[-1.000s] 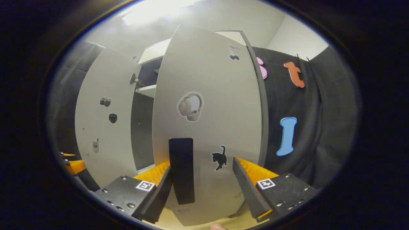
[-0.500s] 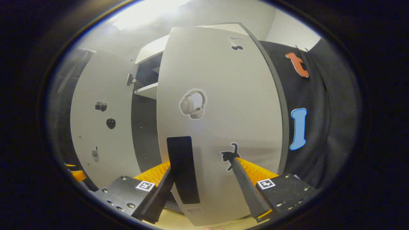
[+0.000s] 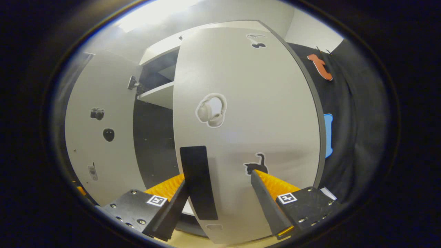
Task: Grasp the bottle in the cabinet with the left hand and place it on the coaster, then close the right door with the right hand and the left door with the left hand.
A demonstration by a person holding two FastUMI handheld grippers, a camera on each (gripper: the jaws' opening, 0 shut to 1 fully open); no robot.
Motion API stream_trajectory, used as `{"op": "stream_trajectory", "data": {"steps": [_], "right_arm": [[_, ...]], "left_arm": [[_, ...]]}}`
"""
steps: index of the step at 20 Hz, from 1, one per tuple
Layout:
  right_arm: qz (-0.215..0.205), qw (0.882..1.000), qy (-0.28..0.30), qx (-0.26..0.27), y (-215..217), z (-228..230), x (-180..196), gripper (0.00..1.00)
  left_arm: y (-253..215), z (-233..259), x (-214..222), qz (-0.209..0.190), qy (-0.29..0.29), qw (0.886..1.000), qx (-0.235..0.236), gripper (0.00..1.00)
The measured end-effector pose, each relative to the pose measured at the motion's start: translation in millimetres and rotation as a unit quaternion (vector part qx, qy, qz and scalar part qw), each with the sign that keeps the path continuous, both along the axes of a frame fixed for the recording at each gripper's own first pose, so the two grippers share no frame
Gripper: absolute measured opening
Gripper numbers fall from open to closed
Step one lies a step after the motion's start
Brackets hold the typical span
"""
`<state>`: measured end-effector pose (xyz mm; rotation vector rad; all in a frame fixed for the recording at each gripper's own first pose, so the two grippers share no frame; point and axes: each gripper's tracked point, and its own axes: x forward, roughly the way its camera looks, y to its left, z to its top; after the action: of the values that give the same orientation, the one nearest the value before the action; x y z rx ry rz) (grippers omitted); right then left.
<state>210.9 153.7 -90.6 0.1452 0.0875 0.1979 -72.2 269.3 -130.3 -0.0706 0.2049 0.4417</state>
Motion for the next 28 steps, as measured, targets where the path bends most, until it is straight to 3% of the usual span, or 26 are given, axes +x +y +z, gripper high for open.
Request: {"op": "stream_trajectory", "data": {"steps": [1, 4, 8, 9, 11, 14, 17, 20, 28], "right_arm": [[-0.006, 1.000, -0.003, -0.004, 1, -1, 4, 1.00], [-0.023, 1.000, -0.013, -0.013, 3, -3, 11, 0.96], [-0.042, 0.998, -0.025, -0.029, 4, -6, 19, 1.00], [-0.045, 0.998, -0.027, -0.032, 5, -6, 19, 1.00], [-0.048, 0.998, -0.031, -0.039, 6, -8, 20, 1.00], [-0.047, 0.997, -0.033, -0.044, 6, -8, 20, 1.00], [-0.043, 0.998, -0.030, -0.041, 5, -8, 18, 0.97], [-0.042, 0.998, -0.031, -0.039, 4, -7, 14, 1.00], [-0.039, 0.996, -0.062, -0.058, -15, 16, -19, 1.00]], "left_arm": [[6, 1, -2, 0.005, 0.000, 1.000, 0.001, 0.92], [19, 6, -2, 0.013, -0.006, 1.000, 0.001, 0.92], [32, 18, 15, -0.003, -0.024, 1.000, 0.008, 0.93], [33, 23, 21, -0.012, -0.029, 0.999, 0.009, 0.96], [27, 25, 31, -0.039, -0.035, 0.999, 0.008, 0.93], [16, 21, 47, -0.075, -0.031, 0.997, 0.006, 0.96], [17, 20, 51, -0.088, -0.024, 0.996, 0.020, 0.91], [10, 16, 54, -0.110, -0.020, 0.994, 0.001, 0.88], [-53, 16, 68, -0.188, -0.020, 0.982, -0.013, 0.92]]}}
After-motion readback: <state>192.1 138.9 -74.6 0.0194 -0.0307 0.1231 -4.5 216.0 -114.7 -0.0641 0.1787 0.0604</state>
